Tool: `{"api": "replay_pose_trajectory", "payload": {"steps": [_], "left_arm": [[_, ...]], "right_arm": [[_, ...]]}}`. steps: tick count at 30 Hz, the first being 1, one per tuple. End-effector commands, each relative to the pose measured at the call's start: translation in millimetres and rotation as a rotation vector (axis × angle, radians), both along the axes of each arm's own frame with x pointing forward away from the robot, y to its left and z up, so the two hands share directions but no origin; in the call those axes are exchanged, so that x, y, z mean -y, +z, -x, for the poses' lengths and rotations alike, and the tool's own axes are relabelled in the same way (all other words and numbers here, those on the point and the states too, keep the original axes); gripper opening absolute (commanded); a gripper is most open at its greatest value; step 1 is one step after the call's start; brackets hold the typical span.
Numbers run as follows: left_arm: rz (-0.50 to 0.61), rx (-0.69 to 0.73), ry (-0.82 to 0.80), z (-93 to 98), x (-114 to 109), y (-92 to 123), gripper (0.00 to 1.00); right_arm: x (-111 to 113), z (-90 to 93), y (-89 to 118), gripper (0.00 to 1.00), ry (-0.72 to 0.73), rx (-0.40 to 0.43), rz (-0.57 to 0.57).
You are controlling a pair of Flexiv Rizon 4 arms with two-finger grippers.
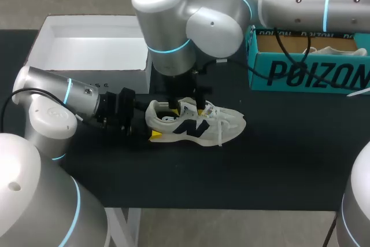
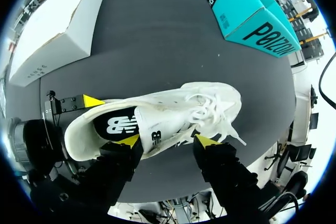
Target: Take the shoe out of the shoebox, open the shoe tongue, remove and reinsert the insole, then place the shoe into the shoebox
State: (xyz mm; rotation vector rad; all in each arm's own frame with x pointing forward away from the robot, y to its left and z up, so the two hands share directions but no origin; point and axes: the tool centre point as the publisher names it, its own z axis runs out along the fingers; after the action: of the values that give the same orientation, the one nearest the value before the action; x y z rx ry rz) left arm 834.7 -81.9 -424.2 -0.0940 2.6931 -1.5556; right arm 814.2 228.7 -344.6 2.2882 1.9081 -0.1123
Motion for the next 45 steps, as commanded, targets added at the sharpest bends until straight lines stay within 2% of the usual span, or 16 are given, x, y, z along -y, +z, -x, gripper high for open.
{"api": "replay_pose_trajectory", "payload": {"steps": [1,2,13,16,19,23,29,32,37,45], "left_arm": [[0.001,0.001,0.001,-0.3,0.1,-0.5,0.00],[0.001,0.001,0.001,-0.3,0.1,-0.5,0.00],[0.001,0.001,0.001,-0.3,0.1,-0.5,0.00],[0.001,0.001,0.001,-0.3,0.1,-0.5,0.00],[0.001,0.001,0.001,-0.3,0.1,-0.5,0.00],[0.001,0.001,0.001,-0.3,0.1,-0.5,0.00],[0.001,0.001,0.001,-0.3,0.1,-0.5,0.00],[0.001,0.001,0.001,-0.3,0.1,-0.5,0.00],[0.001,0.001,0.001,-0.3,0.1,-0.5,0.00],[0.001,0.001,0.001,-0.3,0.1,-0.5,0.00]], "right_arm": [[5.9,-4.5,-2.4,0.53,-0.009,-0.004,0.011],[6.9,-5.7,-2.7,0.50,-0.011,-0.003,0.016],[14.5,-15.8,8.5,0.43,-0.030,0.022,0.027],[19.1,-18.9,8.6,0.37,-0.041,0.024,0.033],[24.3,-23.5,8.6,0.18,-0.056,0.026,0.036],[29.1,-27.0,10.0,0.00,-0.069,0.027,0.031],[38.4,-28.8,14.3,0.00,-0.082,0.024,0.018],[44.7,-21.4,21.1,0.00,-0.076,0.028,0.017],[66.5,-20.5,26.7,0.00,-0.063,0.029,0.025],[93.1,-25.6,20.0,0.00,-0.043,0.023,0.049]]}}
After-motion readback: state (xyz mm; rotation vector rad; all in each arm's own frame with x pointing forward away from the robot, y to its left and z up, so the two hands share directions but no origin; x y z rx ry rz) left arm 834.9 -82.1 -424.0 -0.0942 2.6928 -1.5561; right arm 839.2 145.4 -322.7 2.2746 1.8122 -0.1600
